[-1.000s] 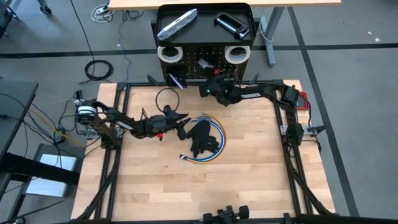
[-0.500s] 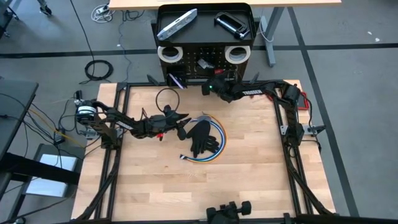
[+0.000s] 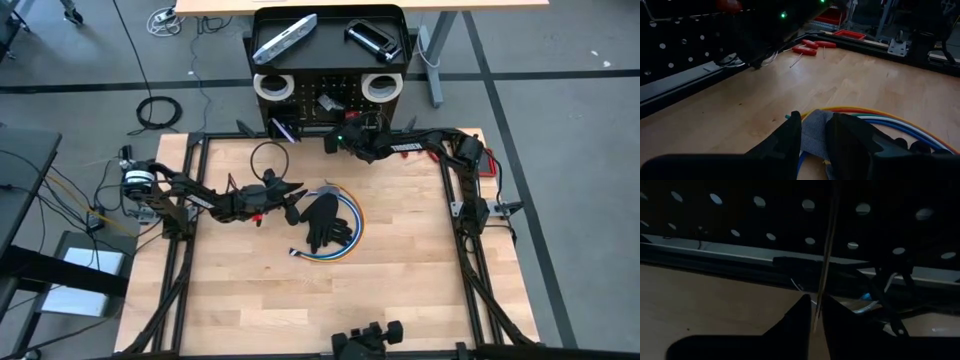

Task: Hang tools onto peg board
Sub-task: Adjust the red allen wrench

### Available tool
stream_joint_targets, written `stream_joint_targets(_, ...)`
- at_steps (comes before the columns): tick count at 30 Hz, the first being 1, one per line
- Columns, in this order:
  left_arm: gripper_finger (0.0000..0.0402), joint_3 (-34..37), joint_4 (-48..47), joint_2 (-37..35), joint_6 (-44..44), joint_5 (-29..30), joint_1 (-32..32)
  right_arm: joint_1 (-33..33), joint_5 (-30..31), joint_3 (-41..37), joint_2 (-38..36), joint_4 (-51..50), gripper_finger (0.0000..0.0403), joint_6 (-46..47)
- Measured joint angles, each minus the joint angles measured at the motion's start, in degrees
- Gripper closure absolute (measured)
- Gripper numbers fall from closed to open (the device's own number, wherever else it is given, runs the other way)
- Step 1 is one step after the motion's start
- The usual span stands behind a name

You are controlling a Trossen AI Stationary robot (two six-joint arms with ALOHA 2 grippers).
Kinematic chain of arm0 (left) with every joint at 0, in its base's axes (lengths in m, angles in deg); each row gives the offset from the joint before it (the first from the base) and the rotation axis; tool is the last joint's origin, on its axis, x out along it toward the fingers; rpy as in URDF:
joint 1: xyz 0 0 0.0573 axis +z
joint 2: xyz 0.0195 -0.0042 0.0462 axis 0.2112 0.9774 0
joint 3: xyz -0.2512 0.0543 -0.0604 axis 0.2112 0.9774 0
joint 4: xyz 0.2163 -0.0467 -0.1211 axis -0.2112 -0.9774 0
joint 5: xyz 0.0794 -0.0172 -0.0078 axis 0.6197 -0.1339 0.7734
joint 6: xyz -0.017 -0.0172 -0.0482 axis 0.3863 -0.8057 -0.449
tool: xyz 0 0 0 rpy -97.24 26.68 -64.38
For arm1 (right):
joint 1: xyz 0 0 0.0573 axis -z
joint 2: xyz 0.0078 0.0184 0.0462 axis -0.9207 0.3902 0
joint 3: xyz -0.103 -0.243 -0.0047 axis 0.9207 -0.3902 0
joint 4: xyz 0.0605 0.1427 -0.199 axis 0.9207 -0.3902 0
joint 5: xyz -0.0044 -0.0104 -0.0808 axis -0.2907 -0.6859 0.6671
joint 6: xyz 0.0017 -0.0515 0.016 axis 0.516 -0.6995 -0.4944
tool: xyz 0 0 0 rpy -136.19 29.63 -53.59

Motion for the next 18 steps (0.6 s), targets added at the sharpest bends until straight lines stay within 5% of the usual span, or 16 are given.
stream_joint_targets(9, 0.0282, 0.0, 0.0, 0.0, 0.0, 0.0, -0.01, -0.73, 0.98, -0.04, -0.67, 0.68, 0.0277, -2.17)
stream_joint_targets(18, 0.0282, 0.0, -0.02, 0.0, -0.01, -0.04, 0.0, -2.27, 3.49, -0.04, -5.04, -2.24, 0.0257, -4.94)
